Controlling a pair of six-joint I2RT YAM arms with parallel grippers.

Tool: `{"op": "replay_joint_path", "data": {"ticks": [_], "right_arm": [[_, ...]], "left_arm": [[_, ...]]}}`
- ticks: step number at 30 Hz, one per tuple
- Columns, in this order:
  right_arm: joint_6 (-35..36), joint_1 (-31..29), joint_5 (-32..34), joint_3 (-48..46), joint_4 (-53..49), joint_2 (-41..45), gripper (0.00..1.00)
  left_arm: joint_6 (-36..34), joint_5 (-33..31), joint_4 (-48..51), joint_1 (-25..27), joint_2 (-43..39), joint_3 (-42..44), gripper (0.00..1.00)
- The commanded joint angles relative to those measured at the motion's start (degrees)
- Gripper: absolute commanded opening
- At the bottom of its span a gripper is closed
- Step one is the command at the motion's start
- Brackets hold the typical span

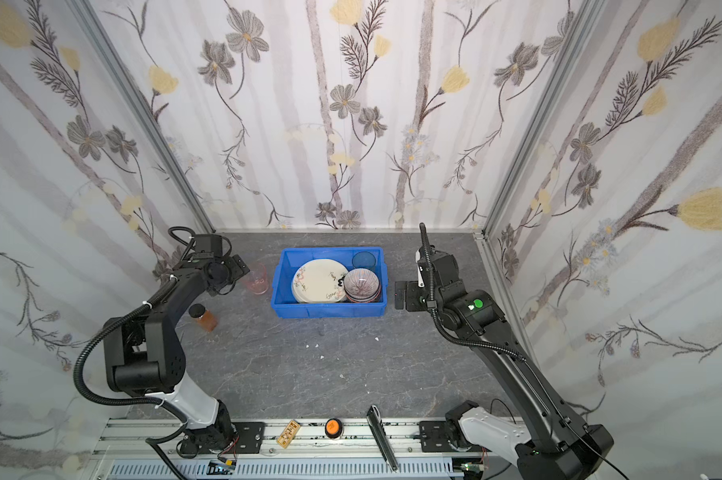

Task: Place the mixed dishes into the plastic bin
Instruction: 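Grasp the pink-rimmed glass cup rim with the left gripper while the right withdraws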

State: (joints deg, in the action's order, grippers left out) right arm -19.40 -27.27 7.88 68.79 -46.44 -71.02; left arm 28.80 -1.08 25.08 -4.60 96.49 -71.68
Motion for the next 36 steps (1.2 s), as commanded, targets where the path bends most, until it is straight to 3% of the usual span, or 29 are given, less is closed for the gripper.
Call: {"op": "replay_joint_path", "data": {"ticks": [1,12,17,36], "right_arm": [[0.6,1.15,-0.42,-1.74,2.29,1.09,1.0],[0.59,3.83,-4.14,-4.35,5.47,1.92,1.0],[0.5,4.01,-4.18,-5.23,5.68,2.36,1.0],[0.24,4.34,-6.25,-5.34,7.3,0.71,1.0]], "left_arm": [[-0.67,0.96,0.84,-0.18,1.55,-0.71,0.83],[-1.82,3.01,1.02,0.11,5.19,-1.27,0.66],[-2.29,2.53,1.07,0.49,5.53,-1.49,0.52],[-3.4,1.26,1.81,1.7,5.91,-2.06,0.27]]}}
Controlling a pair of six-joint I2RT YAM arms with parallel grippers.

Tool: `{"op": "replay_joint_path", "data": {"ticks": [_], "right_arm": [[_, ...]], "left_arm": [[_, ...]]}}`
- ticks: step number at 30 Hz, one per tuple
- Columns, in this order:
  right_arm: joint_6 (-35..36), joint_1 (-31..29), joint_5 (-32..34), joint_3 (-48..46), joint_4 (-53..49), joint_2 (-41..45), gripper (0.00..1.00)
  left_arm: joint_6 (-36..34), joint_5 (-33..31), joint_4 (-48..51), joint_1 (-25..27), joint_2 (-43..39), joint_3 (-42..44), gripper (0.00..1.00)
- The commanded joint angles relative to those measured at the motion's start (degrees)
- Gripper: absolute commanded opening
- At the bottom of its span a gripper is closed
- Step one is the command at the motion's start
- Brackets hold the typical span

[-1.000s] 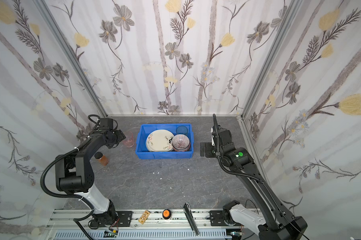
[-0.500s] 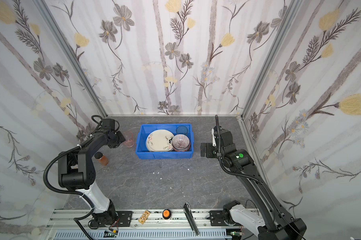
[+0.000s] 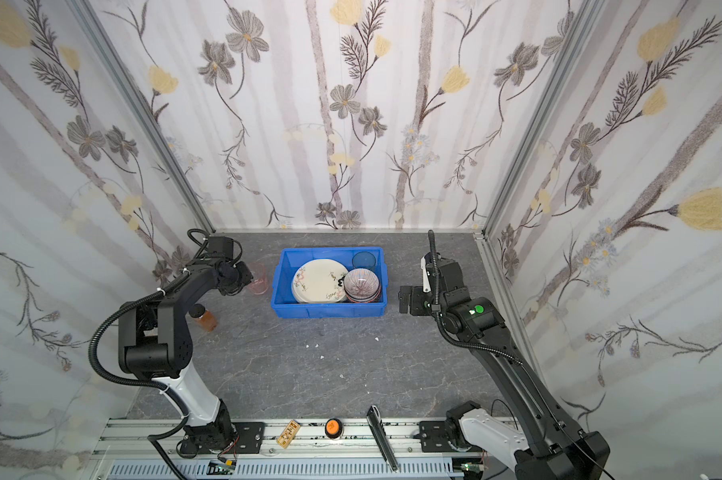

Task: Place the mixed dishes into the plastic bin
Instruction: 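Grasp the pink-rimmed glass cup rim with the left gripper while the right withdraws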

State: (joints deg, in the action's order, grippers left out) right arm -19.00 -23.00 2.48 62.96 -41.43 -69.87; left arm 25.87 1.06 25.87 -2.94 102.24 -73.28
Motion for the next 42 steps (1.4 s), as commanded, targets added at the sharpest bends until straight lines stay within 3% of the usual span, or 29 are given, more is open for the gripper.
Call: {"op": "replay_joint_path", "data": {"ticks": [1,13,23,27,34,42], "right_arm": [[-0.2,0.09,-0.81,0.5,2.32,-0.54,1.0],[-0.86,0.07,-2.69,1.24,3.63,-2.63,1.0],[-1.21,0.07,-5.08,2.51,3.88,-4.18,1.0],[-1.25,0.11,-6.89,3.02,4.12,-4.79,1.0],[-1.83,-0.07,-9.52,5.38,3.98,-5.77,0.97],[-1.12,-1.63,-9.85,10.38,0.69,-6.85,0.93]], "left_arm": [[-0.47,-0.97,1.09,0.04,0.2,-0.46,0.26],[-1.02,-1.06,2.08,0.3,0.85,-0.46,0.22],[-2.16,-3.39,2.97,0.39,-0.01,-2.29,0.0],[-2.66,-5.41,3.83,0.94,-0.89,-2.62,0.0],[-1.97,-11.6,5.44,4.62,-5.84,-2.01,0.0],[2.79,-8.45,6.68,8.77,-18.51,5.2,0.0]]}}
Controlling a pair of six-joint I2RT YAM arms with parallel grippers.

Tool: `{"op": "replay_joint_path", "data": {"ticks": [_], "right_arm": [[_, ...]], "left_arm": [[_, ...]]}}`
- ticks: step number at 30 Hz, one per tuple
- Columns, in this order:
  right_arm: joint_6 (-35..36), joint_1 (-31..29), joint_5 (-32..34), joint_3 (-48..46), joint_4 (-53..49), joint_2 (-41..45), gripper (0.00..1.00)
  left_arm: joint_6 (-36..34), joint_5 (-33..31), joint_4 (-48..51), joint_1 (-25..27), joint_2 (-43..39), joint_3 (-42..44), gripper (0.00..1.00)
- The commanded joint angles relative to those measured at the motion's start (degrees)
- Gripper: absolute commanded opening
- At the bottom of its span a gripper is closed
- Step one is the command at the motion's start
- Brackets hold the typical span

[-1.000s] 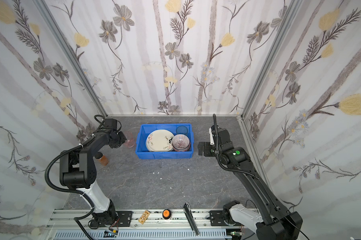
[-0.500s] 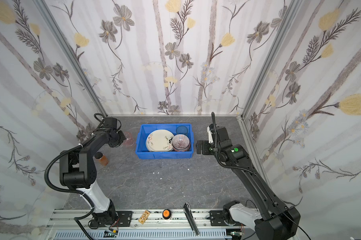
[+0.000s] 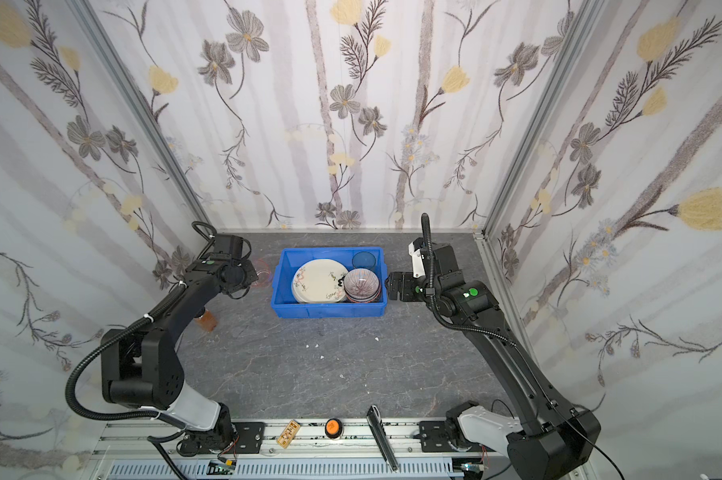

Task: Place the mixed dishes into the plastic bin
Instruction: 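Carry the pink-rimmed cup over the bin with left gripper while right grasps it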

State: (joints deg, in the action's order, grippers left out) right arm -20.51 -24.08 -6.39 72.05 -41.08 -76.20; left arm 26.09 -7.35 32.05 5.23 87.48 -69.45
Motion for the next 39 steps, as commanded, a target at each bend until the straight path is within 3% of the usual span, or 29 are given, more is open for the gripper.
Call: {"op": "replay_joint_path", "data": {"ticks": [1,6,11,25,32,39], "right_arm": [[0.39,-0.93,-1.14,1.77,0.23,-0.68,0.92],[-0.57,-3.94,-1.13,5.45,0.36,-2.89,0.88],[-0.87,-7.83,0.86,12.48,-0.83,-8.1,0.85],[-5.23,-19.54,11.01,33.89,-5.32,-28.76,0.74],[-4.94,-21.67,12.86,43.49,-8.79,-38.29,0.67],[-4.63,-22.33,14.04,46.95,-10.25,-42.85,0.57]], "left_arm": [[2.81,0.68,0.84,0.8,-5.39,1.91,0.0],[3.42,3.18,4.56,2.79,-12.58,1.48,0.0],[3.95,6.11,7.5,6.2,-14.54,-1.03,0.0],[7.97,6.68,8.46,21.49,-5.4,-7.91,0.0],[8.73,5.95,8.46,24.37,-2.33,-9.77,0.0],[8.93,5.65,8.46,24.69,-0.58,-10.88,0.0]]}}
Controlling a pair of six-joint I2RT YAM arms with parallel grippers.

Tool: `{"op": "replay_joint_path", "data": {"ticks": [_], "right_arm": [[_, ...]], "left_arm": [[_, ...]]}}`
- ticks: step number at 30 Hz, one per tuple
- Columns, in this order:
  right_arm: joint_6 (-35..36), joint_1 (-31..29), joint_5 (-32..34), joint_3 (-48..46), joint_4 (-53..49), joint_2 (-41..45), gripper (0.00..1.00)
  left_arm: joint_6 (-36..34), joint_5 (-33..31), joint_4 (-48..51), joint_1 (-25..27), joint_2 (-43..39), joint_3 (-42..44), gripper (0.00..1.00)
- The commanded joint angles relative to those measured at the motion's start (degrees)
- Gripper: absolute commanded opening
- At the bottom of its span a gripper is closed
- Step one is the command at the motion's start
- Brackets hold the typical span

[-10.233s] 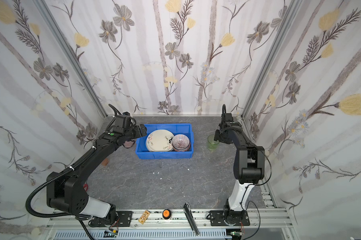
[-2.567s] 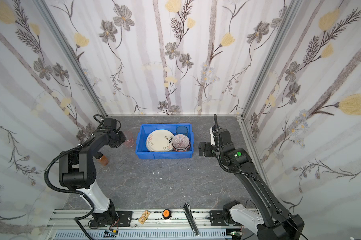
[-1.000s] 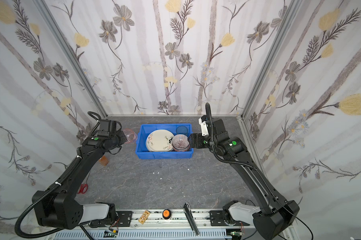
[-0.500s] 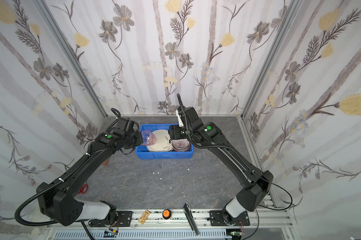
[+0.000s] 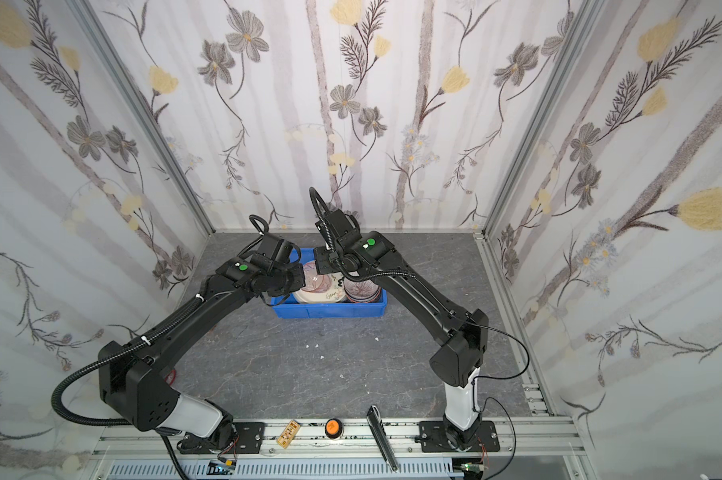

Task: Place the mixed dishes into the plastic bin
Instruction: 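Carry the pink-rimmed cup over the bin with left gripper while right grasps it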

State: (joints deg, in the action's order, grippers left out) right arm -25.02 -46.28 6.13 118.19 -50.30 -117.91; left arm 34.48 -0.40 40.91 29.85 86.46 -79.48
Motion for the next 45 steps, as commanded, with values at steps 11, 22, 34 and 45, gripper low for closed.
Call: {"op": "replay_joint_path", "data": {"ticks": [11,22,34,45], "right_arm": [[0.37,-0.39,2.1,0.97,-1.2,-4.66,0.49],[0.76,-0.35,4.9,1.69,-1.9,-6.8,0.3],[1.54,-2.41,5.46,3.54,-2.52,-9.11,0.14],[1.98,-2.4,5.21,3.46,-2.08,-9.9,0.0]], "left_arm": [[0.25,-0.88,-0.39,0.13,1.79,-2.43,0.0],[0.61,-1.09,-0.39,0.16,1.39,-1.73,0.0],[1.25,-1.27,-0.48,0.15,0.82,-1.91,0.0],[2.08,-1.79,-0.64,0.13,0.82,-2.43,0.02]]}}
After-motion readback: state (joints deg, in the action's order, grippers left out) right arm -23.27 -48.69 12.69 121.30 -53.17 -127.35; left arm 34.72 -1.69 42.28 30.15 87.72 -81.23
